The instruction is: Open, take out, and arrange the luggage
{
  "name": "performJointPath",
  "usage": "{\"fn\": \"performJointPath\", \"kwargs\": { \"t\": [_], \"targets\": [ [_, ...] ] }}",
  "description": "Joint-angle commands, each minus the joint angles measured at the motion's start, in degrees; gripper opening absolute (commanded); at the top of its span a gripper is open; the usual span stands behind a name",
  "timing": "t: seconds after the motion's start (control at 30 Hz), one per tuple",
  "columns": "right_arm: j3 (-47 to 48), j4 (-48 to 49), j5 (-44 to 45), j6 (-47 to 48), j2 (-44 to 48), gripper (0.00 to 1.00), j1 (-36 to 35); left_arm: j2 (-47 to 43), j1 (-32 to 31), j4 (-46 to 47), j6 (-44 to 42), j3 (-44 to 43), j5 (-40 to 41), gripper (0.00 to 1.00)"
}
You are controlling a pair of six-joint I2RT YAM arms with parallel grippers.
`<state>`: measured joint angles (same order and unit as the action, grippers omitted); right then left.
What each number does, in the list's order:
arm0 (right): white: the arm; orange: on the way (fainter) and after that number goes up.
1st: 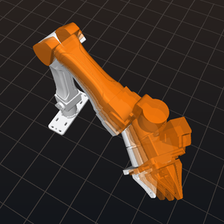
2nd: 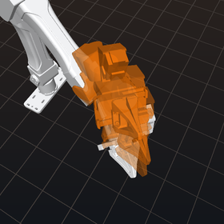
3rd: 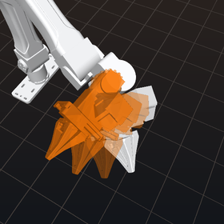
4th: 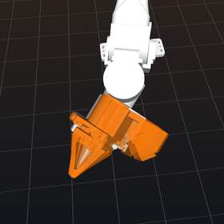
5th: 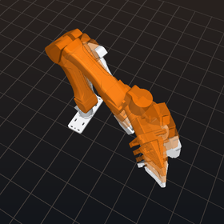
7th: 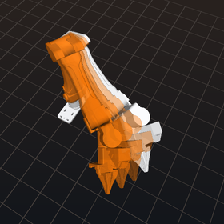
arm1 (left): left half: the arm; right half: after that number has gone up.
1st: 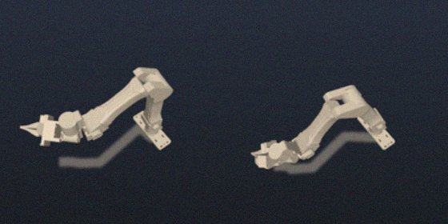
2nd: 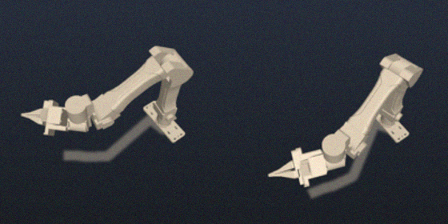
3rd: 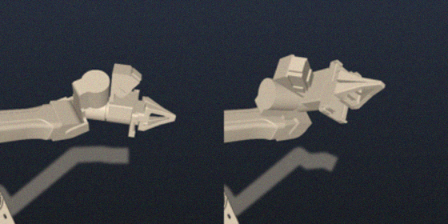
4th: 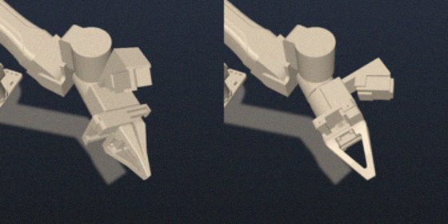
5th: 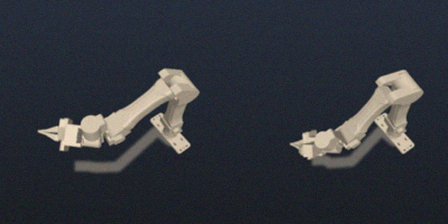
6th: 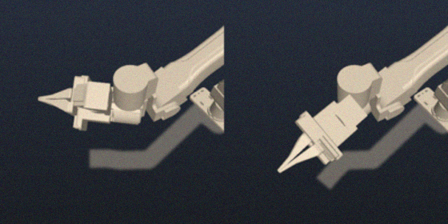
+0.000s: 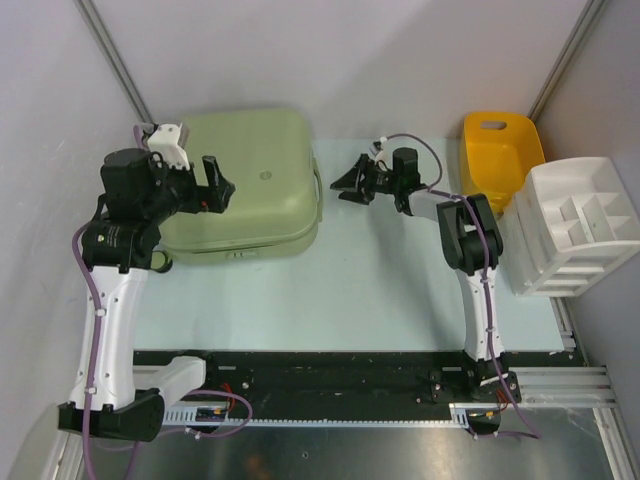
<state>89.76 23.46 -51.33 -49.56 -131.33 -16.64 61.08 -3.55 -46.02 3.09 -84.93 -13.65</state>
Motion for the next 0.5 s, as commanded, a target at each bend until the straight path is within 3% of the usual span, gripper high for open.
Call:
{"fn": "performJointPath", "kwargs": {
  "t": [0.0,0.47],
  "targets": [
    [6.12,10.36,-2.28,-7.29,-5.07,0.73,-1.37,-1.75,0.21,3.13,0.07,0.99,-2.7,1.0],
    [19.66,20.56,-0.79,-20.21,-18.87,0.58,-3.48,-1.75,0.21,4.45,-0.1,4.59,-1.73,1.0]
  ]
}}
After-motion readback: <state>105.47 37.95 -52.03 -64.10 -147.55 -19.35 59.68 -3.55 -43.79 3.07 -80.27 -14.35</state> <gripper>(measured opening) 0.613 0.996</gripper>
